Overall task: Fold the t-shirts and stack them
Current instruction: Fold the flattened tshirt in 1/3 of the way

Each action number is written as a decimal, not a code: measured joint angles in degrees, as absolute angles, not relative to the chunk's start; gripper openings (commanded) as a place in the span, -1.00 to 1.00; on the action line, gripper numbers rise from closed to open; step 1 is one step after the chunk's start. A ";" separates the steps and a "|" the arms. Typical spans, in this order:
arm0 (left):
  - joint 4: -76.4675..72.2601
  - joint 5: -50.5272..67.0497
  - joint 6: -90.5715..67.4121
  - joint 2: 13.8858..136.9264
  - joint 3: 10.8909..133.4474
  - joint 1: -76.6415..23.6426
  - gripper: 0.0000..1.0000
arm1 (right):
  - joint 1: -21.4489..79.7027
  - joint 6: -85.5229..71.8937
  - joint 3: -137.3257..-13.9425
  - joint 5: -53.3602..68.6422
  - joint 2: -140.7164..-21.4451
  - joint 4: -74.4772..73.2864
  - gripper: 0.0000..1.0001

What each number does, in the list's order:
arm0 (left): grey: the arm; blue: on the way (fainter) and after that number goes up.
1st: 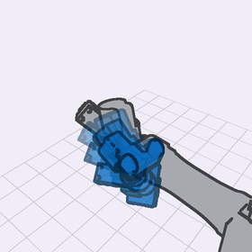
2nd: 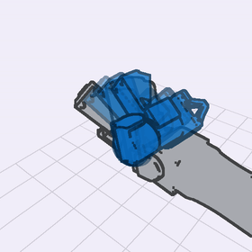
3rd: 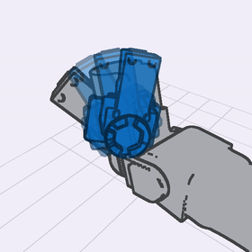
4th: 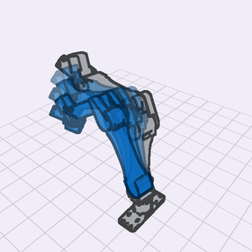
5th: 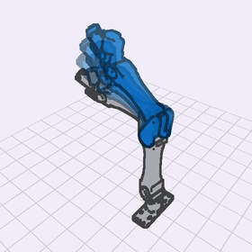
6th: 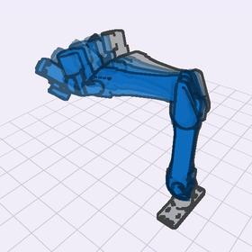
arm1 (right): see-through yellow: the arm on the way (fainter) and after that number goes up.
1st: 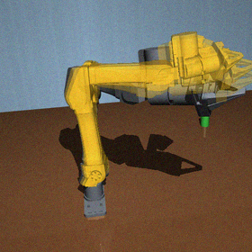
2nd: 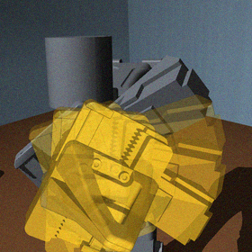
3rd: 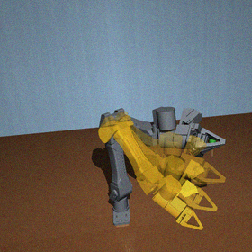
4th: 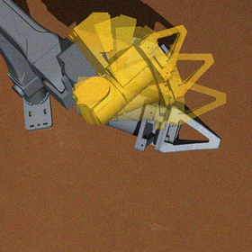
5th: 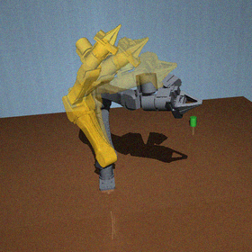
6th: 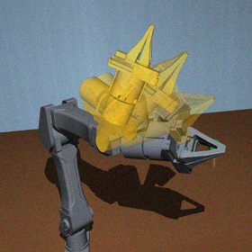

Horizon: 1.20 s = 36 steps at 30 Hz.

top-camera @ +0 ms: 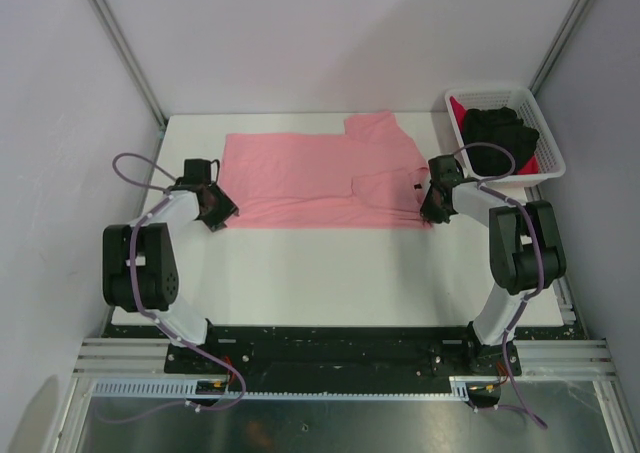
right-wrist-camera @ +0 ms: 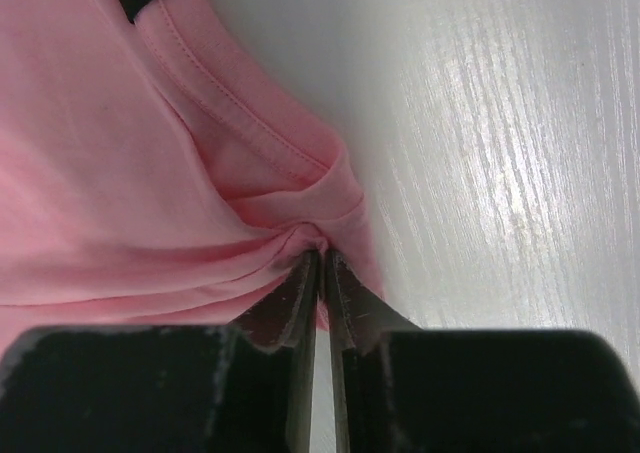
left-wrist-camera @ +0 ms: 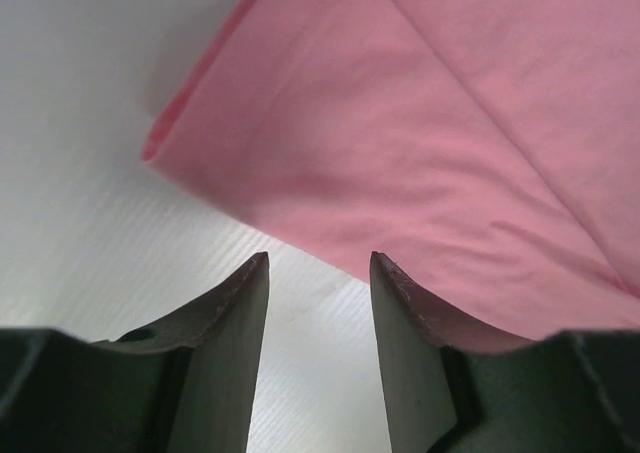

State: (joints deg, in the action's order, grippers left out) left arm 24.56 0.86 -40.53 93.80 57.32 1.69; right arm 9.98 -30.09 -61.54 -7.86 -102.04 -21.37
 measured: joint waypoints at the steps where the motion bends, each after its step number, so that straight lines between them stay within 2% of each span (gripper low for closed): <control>1: 24.58 -0.01 -40.53 93.54 56.88 1.96 0.01 | 9.98 -30.09 -61.56 -7.88 -102.08 -21.34 -0.64; 4: 25.17 -3.57 -40.60 91.18 55.09 3.20 0.01 | 10.00 -29.95 -61.65 -7.88 -102.10 -21.30 -0.49; 7: 26.00 -7.09 -40.64 88.55 54.33 4.62 0.01 | 10.00 -29.93 -61.76 -7.90 -102.10 -21.34 -0.43; 15: 26.04 -10.96 -40.69 88.88 54.35 6.15 0.00 | 9.98 -29.89 -61.76 -7.90 -102.08 -21.34 -0.43; 26: 26.22 -11.51 -40.64 96.66 56.16 7.64 -0.04 | 9.96 -29.69 -61.76 -7.86 -101.89 -21.98 -0.41; 36: 26.28 -10.37 -40.71 93.43 56.31 7.66 0.04 | 9.89 -29.26 -61.76 -7.70 -101.23 -24.14 -0.39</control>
